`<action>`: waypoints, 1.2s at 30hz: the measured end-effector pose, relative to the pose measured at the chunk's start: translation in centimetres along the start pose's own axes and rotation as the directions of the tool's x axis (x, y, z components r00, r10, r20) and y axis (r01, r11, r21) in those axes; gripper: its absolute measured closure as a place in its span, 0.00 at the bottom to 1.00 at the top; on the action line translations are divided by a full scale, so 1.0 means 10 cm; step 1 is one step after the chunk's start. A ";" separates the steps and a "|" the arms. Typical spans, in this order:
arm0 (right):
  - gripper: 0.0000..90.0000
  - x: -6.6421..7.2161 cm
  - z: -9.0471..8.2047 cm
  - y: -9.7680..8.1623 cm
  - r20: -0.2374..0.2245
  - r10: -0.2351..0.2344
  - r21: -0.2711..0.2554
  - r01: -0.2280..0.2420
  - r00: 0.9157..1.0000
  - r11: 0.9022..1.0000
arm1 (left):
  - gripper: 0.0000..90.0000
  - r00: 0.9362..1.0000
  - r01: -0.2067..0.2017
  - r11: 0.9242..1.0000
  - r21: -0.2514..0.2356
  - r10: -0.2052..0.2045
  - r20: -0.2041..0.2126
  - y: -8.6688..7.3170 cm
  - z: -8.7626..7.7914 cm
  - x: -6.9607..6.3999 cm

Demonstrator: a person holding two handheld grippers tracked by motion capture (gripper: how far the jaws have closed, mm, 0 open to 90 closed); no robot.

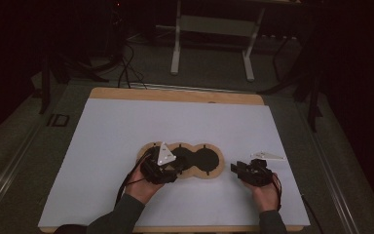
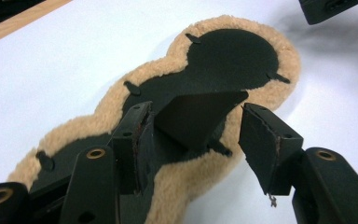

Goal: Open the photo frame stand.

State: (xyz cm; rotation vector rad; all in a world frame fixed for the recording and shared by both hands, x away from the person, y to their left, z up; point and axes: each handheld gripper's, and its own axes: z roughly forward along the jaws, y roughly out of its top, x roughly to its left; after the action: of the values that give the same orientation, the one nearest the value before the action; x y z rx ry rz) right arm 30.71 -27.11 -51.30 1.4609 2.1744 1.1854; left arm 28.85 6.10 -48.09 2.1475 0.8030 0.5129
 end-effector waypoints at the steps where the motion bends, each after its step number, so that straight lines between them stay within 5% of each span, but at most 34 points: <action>1: 0.71 0.00 0.00 0.00 0.001 0.000 0.000 0.000 1.000 1.000 | 0.49 1.000 -0.014 1.000 0.005 0.014 -0.002 0.02 0.02 -0.01; 11: 0.70 -0.01 0.00 0.00 -0.003 0.003 -0.001 -0.003 1.000 1.000 | 0.45 0.990 -0.139 0.986 0.097 0.141 -0.018 0.06 0.28 -0.07; 19: 0.70 -0.02 0.00 0.00 -0.004 0.005 -0.001 -0.005 1.000 1.000 | 0.53 0.982 -0.171 0.976 0.131 0.179 -0.054 0.06 0.39 -0.03; 28: 0.70 -0.01 0.00 0.00 -0.006 0.005 0.000 -0.005 1.000 1.000 | 0.64 0.975 -0.213 0.968 0.132 0.220 -0.042 0.06 0.43 -0.06; 36: 0.69 -0.02 0.00 0.00 -0.008 0.006 0.000 -0.006 1.000 1.000 | 0.74 0.954 -0.276 0.952 0.135 0.288 -0.084 0.09 0.42 -0.12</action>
State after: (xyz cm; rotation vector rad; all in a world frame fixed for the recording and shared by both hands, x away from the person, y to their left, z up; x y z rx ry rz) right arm 30.78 -27.28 -51.36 1.4669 2.1769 1.1952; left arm 30.78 2.59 -50.14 2.3819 0.5964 0.7441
